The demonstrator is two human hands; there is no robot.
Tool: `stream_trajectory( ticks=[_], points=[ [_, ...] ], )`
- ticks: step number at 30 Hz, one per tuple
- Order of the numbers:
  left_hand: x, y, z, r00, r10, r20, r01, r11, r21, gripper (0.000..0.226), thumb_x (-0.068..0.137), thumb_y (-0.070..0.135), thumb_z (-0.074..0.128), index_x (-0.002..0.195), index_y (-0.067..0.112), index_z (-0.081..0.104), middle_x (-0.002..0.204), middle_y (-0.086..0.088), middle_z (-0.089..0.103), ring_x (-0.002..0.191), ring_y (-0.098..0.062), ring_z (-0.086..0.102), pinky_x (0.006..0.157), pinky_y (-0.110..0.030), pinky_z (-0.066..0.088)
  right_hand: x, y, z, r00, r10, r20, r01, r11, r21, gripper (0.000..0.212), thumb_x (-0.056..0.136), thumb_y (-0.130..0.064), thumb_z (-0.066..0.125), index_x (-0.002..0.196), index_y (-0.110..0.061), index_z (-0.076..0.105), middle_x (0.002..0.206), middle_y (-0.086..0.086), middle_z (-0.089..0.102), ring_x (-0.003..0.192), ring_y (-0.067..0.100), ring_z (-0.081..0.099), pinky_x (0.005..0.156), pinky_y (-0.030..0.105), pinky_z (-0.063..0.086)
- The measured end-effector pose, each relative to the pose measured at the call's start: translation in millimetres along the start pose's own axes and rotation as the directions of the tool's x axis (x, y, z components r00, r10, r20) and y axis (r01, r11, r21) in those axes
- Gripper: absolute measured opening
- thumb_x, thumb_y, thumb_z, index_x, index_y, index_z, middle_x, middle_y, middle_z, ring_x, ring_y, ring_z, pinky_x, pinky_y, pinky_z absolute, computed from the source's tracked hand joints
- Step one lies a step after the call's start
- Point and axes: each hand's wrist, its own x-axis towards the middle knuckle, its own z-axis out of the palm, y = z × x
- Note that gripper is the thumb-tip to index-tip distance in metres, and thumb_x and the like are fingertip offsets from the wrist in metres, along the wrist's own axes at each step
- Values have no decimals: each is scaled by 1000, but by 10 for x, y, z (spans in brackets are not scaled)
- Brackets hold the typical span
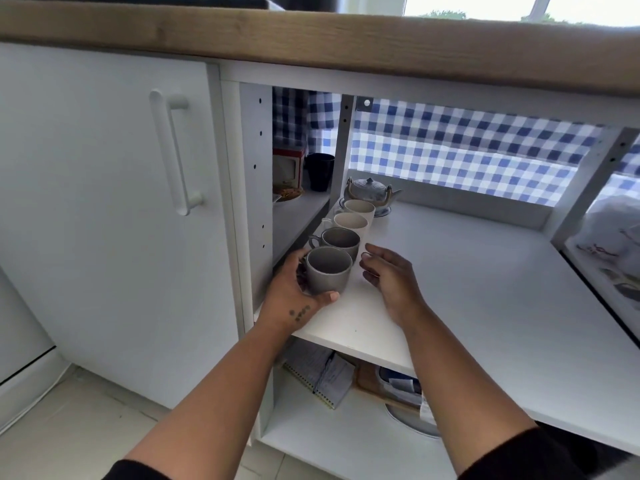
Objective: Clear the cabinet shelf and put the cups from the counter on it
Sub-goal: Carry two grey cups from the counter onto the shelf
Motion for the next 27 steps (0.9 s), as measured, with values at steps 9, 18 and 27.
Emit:
stream_trajectory(
  ticks=[9, 18, 27],
  points=[
    [-51, -74, 1, 999, 20, -44, -15, 995, 101, 114, 62, 37, 89, 151, 34, 18, 153, 7, 37, 137, -16, 41, 111, -37, 40, -60, 76, 23, 997, -43, -66, 40, 998, -51, 34, 89, -14, 65, 123, -10, 65, 115, 11, 69, 105, 22, 65, 97, 39, 53],
    [-539, 182, 105, 746, 505, -433, -225, 804, 550, 32, 84, 30, 71, 107, 9, 63, 115, -10, 61, 108, -24, 57, 87, -27, 46, -305, -105, 20, 928, -359, -102, 233, 772, -591, 22, 90, -25, 64, 109, -17, 71, 110, 0, 72, 97, 14, 66, 91, 29, 52],
    [-463, 1399, -115, 991, -131, 32, 50, 583, 811, 28, 92, 29, 53, 113, 12, 61, 116, -9, 59, 103, -26, 60, 73, -31, 44, -971, -975, 4, 997, -64, 31, 60, 518, -854, 29, 90, -36, 57, 115, -23, 68, 118, -4, 69, 103, 15, 63, 81, 22, 45]
  ],
)
